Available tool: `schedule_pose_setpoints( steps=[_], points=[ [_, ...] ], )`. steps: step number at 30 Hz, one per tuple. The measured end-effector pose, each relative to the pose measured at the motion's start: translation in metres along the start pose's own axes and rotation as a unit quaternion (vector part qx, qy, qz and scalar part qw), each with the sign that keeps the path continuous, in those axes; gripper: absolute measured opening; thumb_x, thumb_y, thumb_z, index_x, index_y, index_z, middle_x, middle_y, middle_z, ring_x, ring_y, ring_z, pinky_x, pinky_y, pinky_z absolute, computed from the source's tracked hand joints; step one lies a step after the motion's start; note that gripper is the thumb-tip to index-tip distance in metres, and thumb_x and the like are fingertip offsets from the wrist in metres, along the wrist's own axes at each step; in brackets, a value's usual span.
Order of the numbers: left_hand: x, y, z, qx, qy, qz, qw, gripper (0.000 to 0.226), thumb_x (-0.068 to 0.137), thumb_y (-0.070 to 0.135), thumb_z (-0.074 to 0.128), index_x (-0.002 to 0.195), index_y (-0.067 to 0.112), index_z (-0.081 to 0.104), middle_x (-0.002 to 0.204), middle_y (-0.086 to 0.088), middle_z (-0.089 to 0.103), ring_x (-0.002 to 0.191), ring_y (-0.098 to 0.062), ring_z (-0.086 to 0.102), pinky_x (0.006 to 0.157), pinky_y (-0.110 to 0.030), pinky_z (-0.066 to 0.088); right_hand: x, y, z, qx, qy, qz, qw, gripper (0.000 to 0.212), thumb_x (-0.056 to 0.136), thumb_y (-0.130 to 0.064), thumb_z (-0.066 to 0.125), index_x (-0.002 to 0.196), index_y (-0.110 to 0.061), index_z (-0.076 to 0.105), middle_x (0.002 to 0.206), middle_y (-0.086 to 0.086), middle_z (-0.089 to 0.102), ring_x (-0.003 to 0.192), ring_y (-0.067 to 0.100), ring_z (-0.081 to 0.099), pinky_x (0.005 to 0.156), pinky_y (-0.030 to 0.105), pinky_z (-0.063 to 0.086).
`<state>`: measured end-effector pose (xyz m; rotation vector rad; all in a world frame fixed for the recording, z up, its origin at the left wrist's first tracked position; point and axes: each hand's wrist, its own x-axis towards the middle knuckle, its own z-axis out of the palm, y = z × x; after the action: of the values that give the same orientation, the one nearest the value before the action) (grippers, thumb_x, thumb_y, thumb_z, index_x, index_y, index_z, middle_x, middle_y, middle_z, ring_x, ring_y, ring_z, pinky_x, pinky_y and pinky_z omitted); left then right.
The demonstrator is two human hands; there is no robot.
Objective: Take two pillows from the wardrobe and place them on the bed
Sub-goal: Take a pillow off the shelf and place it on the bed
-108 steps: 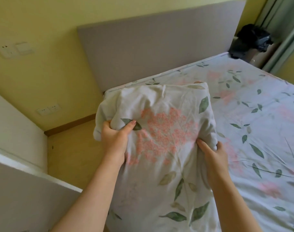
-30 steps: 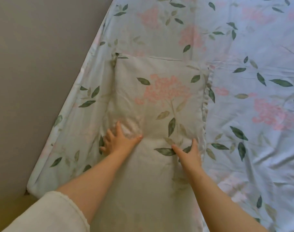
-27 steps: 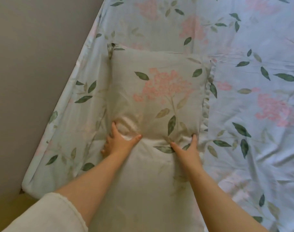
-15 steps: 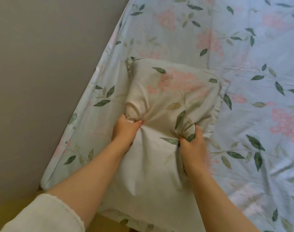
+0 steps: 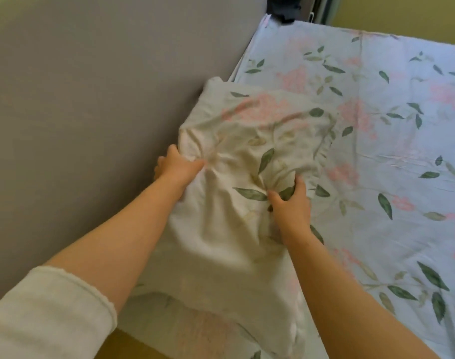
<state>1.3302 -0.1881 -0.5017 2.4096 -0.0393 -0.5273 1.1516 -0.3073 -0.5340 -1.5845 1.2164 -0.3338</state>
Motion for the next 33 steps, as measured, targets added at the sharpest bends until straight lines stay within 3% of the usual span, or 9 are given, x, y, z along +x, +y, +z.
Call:
schedule_pose_setpoints(
  steps=[3, 7, 12, 15, 18, 23, 26, 30, 33],
  points=[
    [0.012, -0.035, 0.001, 0.056, -0.093, -0.042, 0.993, 0.087, 0.077, 0.042, 0.063, 0.145, 0.023, 0.013, 0.150, -0.014, 0.016, 0.135, -0.034, 0.028, 0.108, -0.047, 0.034, -0.007, 0.022, 0.026, -0.101, -0.065, 0.093, 0.988, 0.073, 0.087, -0.031, 0.056, 0.145, -0.026, 0.012, 0.148, 0.015, 0.027, 0.132, 0.036, 0.031, 0.107, 0.050, 0.033],
    [0.001, -0.094, 0.015, 0.123, -0.166, -0.052, 0.977, 0.082, 0.081, 0.042, 0.060, 0.145, 0.021, 0.014, 0.151, -0.011, 0.015, 0.137, -0.031, 0.023, 0.112, -0.039, 0.026, -0.036, 0.059, 0.052, -0.141, -0.111, 0.167, 0.969, 0.074, 0.085, -0.038, 0.055, 0.145, -0.026, 0.014, 0.152, 0.012, 0.018, 0.137, 0.036, 0.022, 0.111, 0.052, 0.023],
    [-0.014, -0.153, 0.025, 0.191, -0.126, -0.057, 0.972, 0.082, 0.078, 0.054, 0.056, 0.143, 0.034, 0.011, 0.154, -0.004, 0.010, 0.141, -0.030, 0.013, 0.114, -0.044, 0.018, -0.058, 0.096, 0.059, -0.125, -0.073, 0.255, 0.956, 0.088, 0.078, -0.046, 0.062, 0.146, -0.026, 0.010, 0.155, 0.011, 0.013, 0.140, 0.034, 0.013, 0.111, 0.052, 0.016],
    [-0.020, -0.178, 0.026, 0.149, -0.073, -0.119, 0.979, 0.095, 0.071, 0.066, 0.056, 0.144, 0.031, 0.007, 0.155, -0.009, 0.009, 0.141, -0.031, 0.011, 0.114, -0.050, 0.014, -0.064, 0.117, 0.062, -0.041, -0.055, 0.252, 0.965, 0.100, 0.075, -0.046, 0.068, 0.146, -0.029, 0.000, 0.156, 0.005, 0.005, 0.141, 0.032, 0.012, 0.113, 0.052, 0.016],
    [-0.018, -0.187, 0.020, 0.159, -0.070, -0.137, 0.975, 0.098, 0.067, 0.068, 0.059, 0.143, 0.027, 0.012, 0.150, -0.012, 0.026, 0.136, -0.035, 0.026, 0.108, -0.052, 0.020, -0.064, 0.125, 0.064, 0.033, -0.071, 0.236, 0.969, 0.094, 0.078, -0.038, 0.068, 0.147, -0.026, 0.005, 0.154, 0.006, 0.017, 0.136, 0.034, 0.027, 0.111, 0.052, 0.026],
    [-0.009, -0.165, -0.004, 0.198, -0.068, -0.062, 0.976, 0.046, 0.083, 0.046, 0.056, 0.115, 0.013, 0.055, 0.121, -0.015, 0.058, 0.112, -0.037, 0.051, 0.095, -0.043, 0.038, -0.063, 0.102, 0.056, 0.057, -0.047, 0.160, 0.984, 0.068, 0.079, -0.031, 0.066, 0.137, -0.015, 0.035, 0.141, 0.008, 0.043, 0.127, 0.028, 0.042, 0.108, 0.048, 0.034],
    [-0.016, -0.151, -0.020, 0.166, -0.052, -0.008, 0.985, 0.031, 0.085, 0.037, 0.056, 0.096, 0.009, 0.063, 0.105, -0.017, 0.065, 0.100, -0.037, 0.056, 0.092, -0.044, 0.045, -0.068, 0.086, 0.041, 0.060, -0.015, 0.148, 0.987, 0.061, 0.078, -0.035, 0.067, 0.131, -0.015, 0.043, 0.133, 0.006, 0.050, 0.119, 0.028, 0.049, 0.104, 0.046, 0.039],
    [-0.034, -0.153, -0.020, 0.229, -0.027, -0.021, 0.973, 0.029, 0.089, 0.028, 0.049, 0.116, 0.017, 0.055, 0.122, -0.015, 0.057, 0.114, -0.038, 0.048, 0.096, -0.043, 0.037, -0.083, 0.085, 0.028, -0.012, -0.036, 0.161, 0.986, 0.057, 0.084, -0.030, 0.060, 0.134, -0.017, 0.037, 0.137, 0.008, 0.047, 0.120, 0.031, 0.047, 0.101, 0.043, 0.040],
    [-0.055, -0.167, -0.006, 0.258, -0.076, -0.089, 0.959, 0.053, 0.088, 0.018, 0.047, 0.137, 0.027, 0.031, 0.149, -0.008, 0.024, 0.134, -0.035, 0.025, 0.107, -0.046, 0.025, -0.094, 0.098, 0.026, -0.128, -0.116, 0.192, 0.966, 0.053, 0.085, -0.013, 0.054, 0.135, -0.016, 0.038, 0.145, 0.012, 0.035, 0.126, 0.035, 0.040, 0.100, 0.046, 0.042]
  ],
)
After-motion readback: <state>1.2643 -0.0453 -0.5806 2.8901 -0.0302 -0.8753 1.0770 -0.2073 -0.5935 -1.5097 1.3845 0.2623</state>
